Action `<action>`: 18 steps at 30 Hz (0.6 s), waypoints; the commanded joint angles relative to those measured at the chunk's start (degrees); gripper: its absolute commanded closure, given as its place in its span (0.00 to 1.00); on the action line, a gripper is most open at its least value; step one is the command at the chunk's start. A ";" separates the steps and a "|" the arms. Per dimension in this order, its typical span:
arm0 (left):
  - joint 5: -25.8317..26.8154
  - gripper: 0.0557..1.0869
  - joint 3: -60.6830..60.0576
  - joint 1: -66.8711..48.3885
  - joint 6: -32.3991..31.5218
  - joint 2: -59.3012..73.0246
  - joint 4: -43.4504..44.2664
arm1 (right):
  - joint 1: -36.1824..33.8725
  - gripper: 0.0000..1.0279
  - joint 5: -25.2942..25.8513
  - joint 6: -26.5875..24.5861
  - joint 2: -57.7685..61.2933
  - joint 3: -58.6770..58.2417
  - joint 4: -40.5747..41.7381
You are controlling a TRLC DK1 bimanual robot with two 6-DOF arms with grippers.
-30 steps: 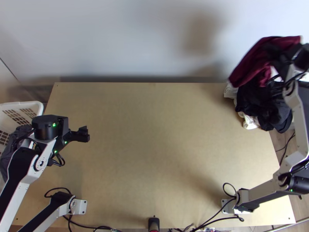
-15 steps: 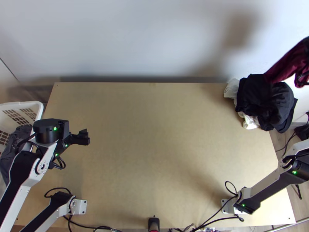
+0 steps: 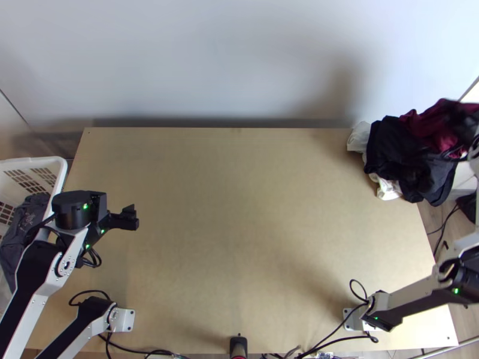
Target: Fold the t-shirt
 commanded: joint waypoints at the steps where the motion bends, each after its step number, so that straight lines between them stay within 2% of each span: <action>1: 0.05 0.04 -1.29 0.09 0.07 -1.11 0.38 | 2.22 0.97 -0.20 -3.72 -8.41 -16.84 0.19; 10: 0.05 0.04 -0.93 -0.17 -0.11 -1.46 0.47 | 5.48 0.97 -0.29 -5.22 -12.54 -31.61 2.83; 13: -0.03 0.04 -0.93 -0.09 0.07 -2.16 0.21 | 5.04 0.97 -0.29 -5.13 -11.39 -33.19 6.70; 18: -0.12 0.04 -0.85 0.18 1.13 -3.31 -0.23 | 4.77 0.97 -1.17 -4.95 -10.34 -30.99 7.22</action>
